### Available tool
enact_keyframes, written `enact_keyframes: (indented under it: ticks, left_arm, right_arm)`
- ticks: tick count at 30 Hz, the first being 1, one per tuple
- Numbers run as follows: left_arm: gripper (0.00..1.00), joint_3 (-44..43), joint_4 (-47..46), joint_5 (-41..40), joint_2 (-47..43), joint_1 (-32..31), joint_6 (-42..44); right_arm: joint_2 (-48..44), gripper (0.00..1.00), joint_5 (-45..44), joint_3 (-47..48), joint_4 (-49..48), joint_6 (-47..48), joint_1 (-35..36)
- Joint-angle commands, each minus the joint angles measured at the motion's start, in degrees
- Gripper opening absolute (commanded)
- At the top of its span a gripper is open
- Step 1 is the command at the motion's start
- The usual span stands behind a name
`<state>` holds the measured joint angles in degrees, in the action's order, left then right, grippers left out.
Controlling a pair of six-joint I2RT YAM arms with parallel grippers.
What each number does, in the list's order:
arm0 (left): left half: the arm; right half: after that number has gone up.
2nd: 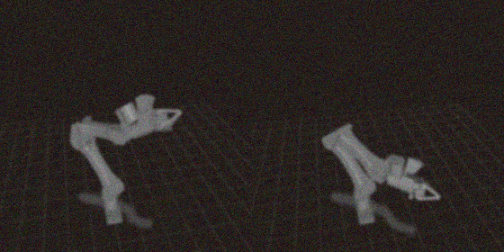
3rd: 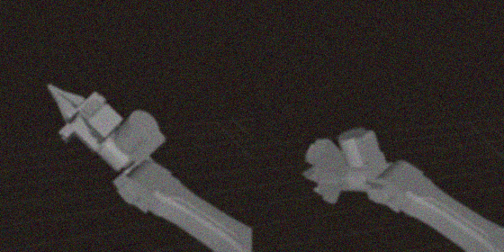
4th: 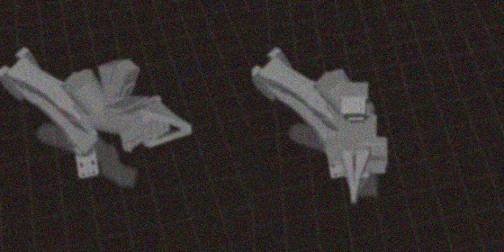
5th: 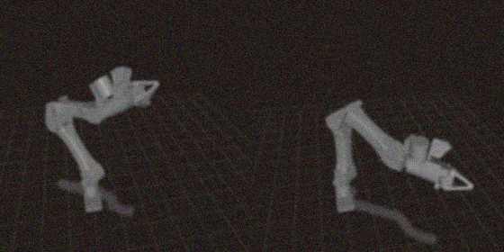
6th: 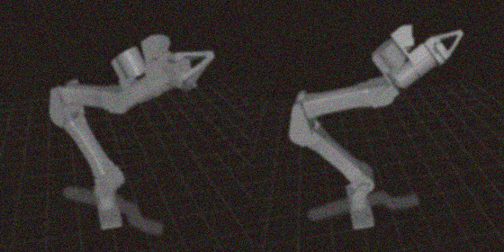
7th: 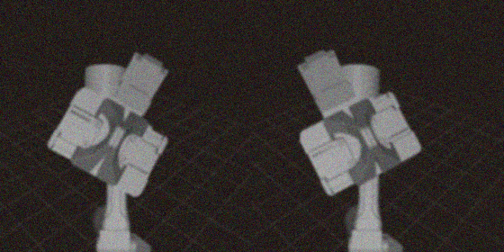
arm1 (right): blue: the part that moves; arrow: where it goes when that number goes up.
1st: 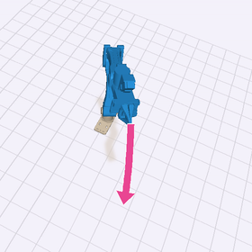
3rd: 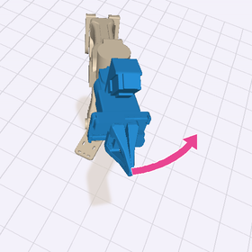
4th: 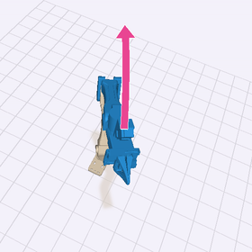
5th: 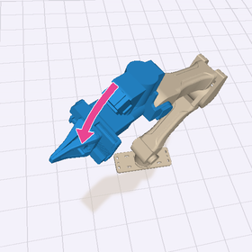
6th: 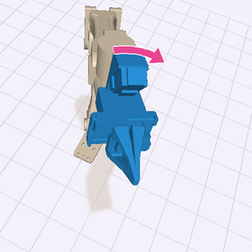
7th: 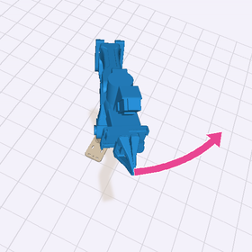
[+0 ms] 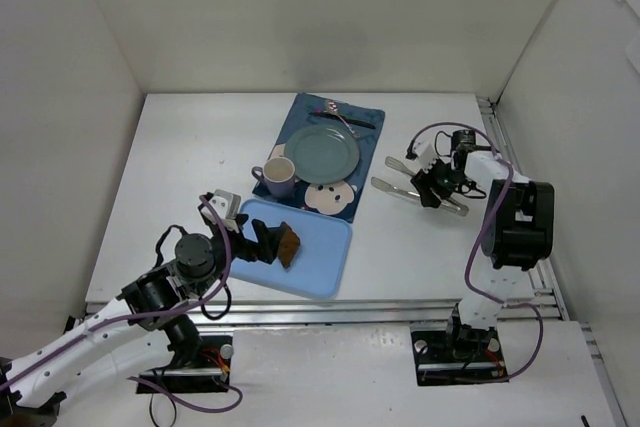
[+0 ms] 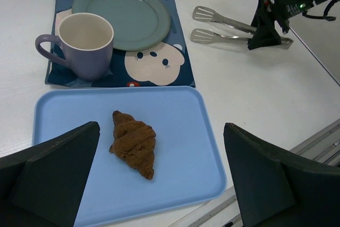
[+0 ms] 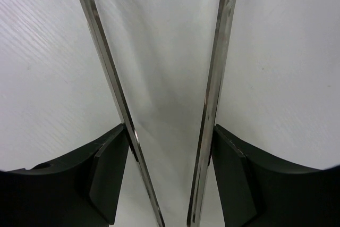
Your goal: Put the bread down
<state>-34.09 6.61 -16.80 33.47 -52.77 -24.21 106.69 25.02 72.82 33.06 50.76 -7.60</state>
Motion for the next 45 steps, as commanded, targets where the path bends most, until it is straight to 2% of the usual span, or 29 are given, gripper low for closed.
enact_keyframes:
  ticks: [1,15,21,24,25,28,33,37,41,45]
  left_arm:
    - [0.99,-3.35,-3.27,0.8,1.51,0.04,0.48]
    - [0.99,-3.62,-3.18,0.36,2.91,0.04,0.56]
    - [0.99,-3.44,-3.71,1.24,3.0,0.04,0.3]
    - [0.99,-3.44,-3.89,1.33,3.44,0.04,0.3]
    - [0.99,-3.44,-3.8,1.24,3.61,0.04,0.3]
    - [0.99,-3.53,-3.71,0.63,3.97,0.04,0.39]
    - [0.99,-3.71,-2.31,-4.02,3.53,0.04,0.91]
    - [0.99,-3.36,-1.6,-5.79,1.51,0.04,0.48]
    - [0.99,-2.13,-2.3,-5.88,-1.12,0.04,0.39]
    - [0.99,-2.04,-1.87,-7.37,-1.48,0.04,0.3]
  right_arm:
    - [-7.81,0.58,2.23,4.35,-0.36,-4.0,1.0]
    - [-18.71,0.58,2.05,8.04,3.41,-5.85,1.7]
    - [-21.61,0.58,10.21,10.77,3.42,-11.38,3.72]
    - [-25.39,0.58,9.28,8.31,2.81,-12.0,7.84]
    - [-27.22,0.57,5.09,7.78,2.19,-12.79,12.82]
    - [-30.48,0.57,2.41,7.34,2.27,-17.34,18.74]
    - [-34.97,0.54,2.76,6.29,2.36,-25.26,23.84]
    - [-39.8,0.55,-3.12,2.86,2.1,-30.18,33.41]
    - [-42.62,0.56,-6.73,-3.01,0.26,-36.51,38.09]
    - [-43.76,0.55,-9.54,-7.33,-2.9,-41.17,45.62]
